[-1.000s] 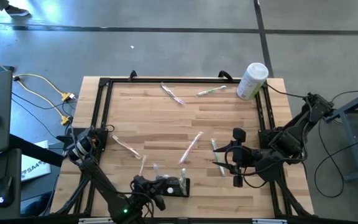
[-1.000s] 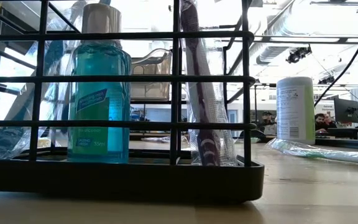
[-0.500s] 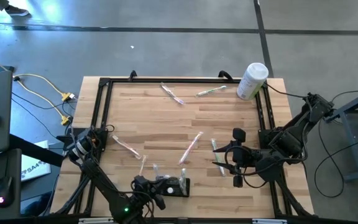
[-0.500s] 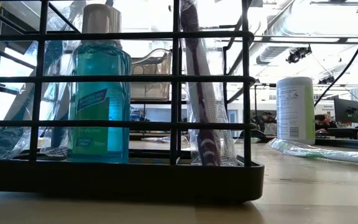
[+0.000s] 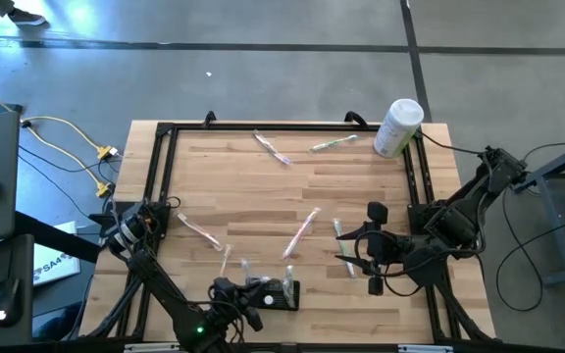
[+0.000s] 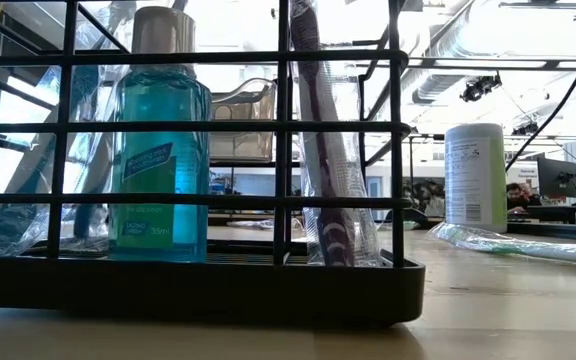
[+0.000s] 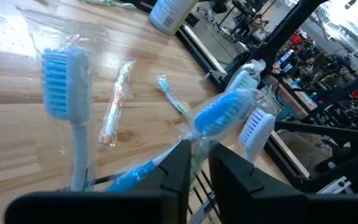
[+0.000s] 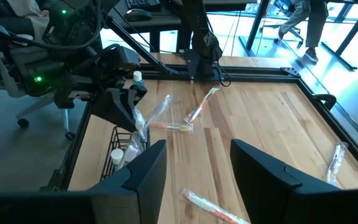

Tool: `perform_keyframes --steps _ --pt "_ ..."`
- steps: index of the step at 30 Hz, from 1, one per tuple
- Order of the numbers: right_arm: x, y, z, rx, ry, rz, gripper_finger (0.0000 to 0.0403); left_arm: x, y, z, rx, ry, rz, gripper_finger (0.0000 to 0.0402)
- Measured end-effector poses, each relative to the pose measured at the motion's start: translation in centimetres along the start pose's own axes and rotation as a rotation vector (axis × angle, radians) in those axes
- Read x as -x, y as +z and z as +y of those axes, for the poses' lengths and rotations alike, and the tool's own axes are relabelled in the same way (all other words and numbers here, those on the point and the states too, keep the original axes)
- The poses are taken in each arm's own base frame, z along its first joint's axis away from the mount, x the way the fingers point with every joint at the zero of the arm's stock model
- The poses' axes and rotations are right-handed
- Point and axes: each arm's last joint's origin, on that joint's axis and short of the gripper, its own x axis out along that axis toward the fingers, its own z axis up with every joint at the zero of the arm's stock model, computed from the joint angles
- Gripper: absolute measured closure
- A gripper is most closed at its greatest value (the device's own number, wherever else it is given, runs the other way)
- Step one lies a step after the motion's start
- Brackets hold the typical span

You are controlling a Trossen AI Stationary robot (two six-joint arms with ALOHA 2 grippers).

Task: Pick & Place toothbrushing station
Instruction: Put the blue toothbrush into the black wire organizer, then put the blue mouthwash into the black wire organizer

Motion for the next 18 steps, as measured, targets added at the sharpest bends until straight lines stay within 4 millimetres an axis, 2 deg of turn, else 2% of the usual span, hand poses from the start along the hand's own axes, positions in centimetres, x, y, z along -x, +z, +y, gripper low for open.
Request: perform_keyframes --steps 9,18 --pt "-0.01 0.07 0.02 0.001 0.002 -0.005 0.0232 0.00 -0.08 -0.12 0.018 -0.004 0.003 0.0279" --pt "0.00 0.06 0.02 0.001 0.002 -0.005 0.0232 0.14 0.41 -0.45 0.036 -0.018 -0.009 0.0240"
